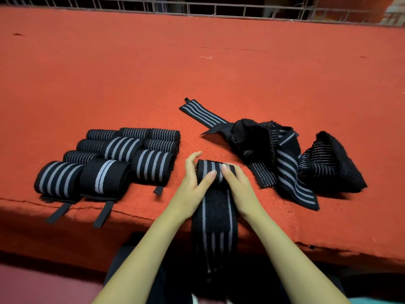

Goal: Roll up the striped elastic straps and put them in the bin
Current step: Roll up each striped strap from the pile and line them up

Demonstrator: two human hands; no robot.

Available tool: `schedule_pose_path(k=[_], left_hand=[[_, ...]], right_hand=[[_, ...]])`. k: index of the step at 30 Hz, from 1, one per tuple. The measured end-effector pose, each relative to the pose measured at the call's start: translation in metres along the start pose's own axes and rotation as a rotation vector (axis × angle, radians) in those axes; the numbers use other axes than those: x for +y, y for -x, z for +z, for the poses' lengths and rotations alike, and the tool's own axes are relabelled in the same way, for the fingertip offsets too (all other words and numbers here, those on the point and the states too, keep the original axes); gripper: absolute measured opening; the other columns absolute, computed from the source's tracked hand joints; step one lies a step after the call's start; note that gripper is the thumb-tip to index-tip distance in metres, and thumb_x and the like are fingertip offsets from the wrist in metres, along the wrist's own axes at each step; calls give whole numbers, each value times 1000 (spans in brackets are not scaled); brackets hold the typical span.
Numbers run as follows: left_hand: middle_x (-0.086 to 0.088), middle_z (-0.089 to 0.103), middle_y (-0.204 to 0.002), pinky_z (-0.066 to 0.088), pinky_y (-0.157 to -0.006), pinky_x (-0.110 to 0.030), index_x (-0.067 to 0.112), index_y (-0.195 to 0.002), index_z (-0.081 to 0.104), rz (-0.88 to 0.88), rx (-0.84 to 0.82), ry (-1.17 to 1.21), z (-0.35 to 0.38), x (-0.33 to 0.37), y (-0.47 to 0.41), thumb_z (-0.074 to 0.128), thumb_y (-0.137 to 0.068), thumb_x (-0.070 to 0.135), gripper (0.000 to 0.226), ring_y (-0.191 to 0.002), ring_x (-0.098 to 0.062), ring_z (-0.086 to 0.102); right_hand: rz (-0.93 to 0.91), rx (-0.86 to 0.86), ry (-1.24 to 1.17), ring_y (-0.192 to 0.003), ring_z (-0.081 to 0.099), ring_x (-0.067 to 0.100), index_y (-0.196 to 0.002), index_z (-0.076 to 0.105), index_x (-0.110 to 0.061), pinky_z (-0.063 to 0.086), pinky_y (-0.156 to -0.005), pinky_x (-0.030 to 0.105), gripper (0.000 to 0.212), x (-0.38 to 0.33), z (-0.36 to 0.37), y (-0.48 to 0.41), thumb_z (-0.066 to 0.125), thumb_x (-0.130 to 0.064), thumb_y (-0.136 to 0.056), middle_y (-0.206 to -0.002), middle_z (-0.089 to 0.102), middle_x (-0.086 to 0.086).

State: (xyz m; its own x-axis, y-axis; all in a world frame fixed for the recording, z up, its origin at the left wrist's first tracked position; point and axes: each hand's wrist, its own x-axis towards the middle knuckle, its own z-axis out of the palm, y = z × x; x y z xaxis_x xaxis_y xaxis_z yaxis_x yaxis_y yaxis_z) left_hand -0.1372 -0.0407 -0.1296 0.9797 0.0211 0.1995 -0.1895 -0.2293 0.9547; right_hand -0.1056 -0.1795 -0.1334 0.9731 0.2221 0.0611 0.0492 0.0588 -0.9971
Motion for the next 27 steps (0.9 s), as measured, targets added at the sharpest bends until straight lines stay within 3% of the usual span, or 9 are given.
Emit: schedule_pose_path(k=[3,6,10,13,15,18,21,24,27], left_hand=[[2,36,-145,27,-114,-23,36,-145,13,-50,-107,-87,2,-2,-3,48,-86,55,71,-132,-3,39],[1,52,-134,35,-109,-28,45,-139,14,-68,-123,-107,3,-2,-3,47,-79,65,72,-123,-8,51],[10,63,-112,46,-96,-26,32,-129,40,-124,-94,54,-4,-1,-7,64,-80,47,57,-104,-2,61],[7,61,-99,47,-81,-16,23,-117,46,-107,-103,130,-5,-1,-8,70,-88,23,37,-88,5,60],[8,59,-98,46,-81,-15,22,-115,45,-54,-79,118,-5,-3,-7,68,-88,12,37,-87,4,58],[13,61,-100,48,-88,-22,27,-116,46,12,-44,103,-6,-7,-6,71,-83,16,43,-95,-4,60],[20,61,-98,49,-89,-24,24,-118,47,27,-47,113,-6,-7,-6,72,-83,11,44,-95,-5,60],[21,62,-98,48,-93,-29,34,-116,48,-5,-52,97,-5,-5,-8,67,-85,34,36,-95,-4,60],[22,64,-99,44,-95,-28,45,-105,53,-71,-10,86,-3,-2,-12,50,-83,61,28,-97,0,60]], right_hand=[[11,3,-41,-99,62,0,-119,53,-22,47,-85,20,40,0,-3,1,56,-48,-89,-111,63,-7],[-40,-4,-40,-93,61,-3,-116,51,-23,47,-81,16,27,1,-5,2,58,-35,-93,-106,60,-8],[-139,-27,49,-92,54,-6,-113,50,-22,42,-85,13,19,4,-6,3,56,-19,-95,-101,55,-9],[-149,-41,52,-94,55,-3,-117,48,-26,44,-87,15,28,5,-7,2,57,-28,-90,-103,55,-8],[-125,-42,44,-97,56,1,-118,48,-25,45,-91,20,34,6,-7,1,57,-36,-87,-105,57,-6],[-78,-40,29,-96,60,0,-112,52,-21,45,-89,25,34,5,-5,-1,62,-42,-88,-100,63,-11],[-83,-54,44,-92,60,-3,-107,53,-21,45,-86,21,19,6,-6,-1,57,-30,-91,-94,63,-13],[-124,-44,74,-87,57,-5,-109,51,-14,44,-83,15,14,6,-7,0,55,-13,-97,-94,59,-10],[-171,-45,139,-91,53,-4,-115,49,-13,42,-87,16,28,4,-8,0,56,-23,-90,-96,56,-12]])
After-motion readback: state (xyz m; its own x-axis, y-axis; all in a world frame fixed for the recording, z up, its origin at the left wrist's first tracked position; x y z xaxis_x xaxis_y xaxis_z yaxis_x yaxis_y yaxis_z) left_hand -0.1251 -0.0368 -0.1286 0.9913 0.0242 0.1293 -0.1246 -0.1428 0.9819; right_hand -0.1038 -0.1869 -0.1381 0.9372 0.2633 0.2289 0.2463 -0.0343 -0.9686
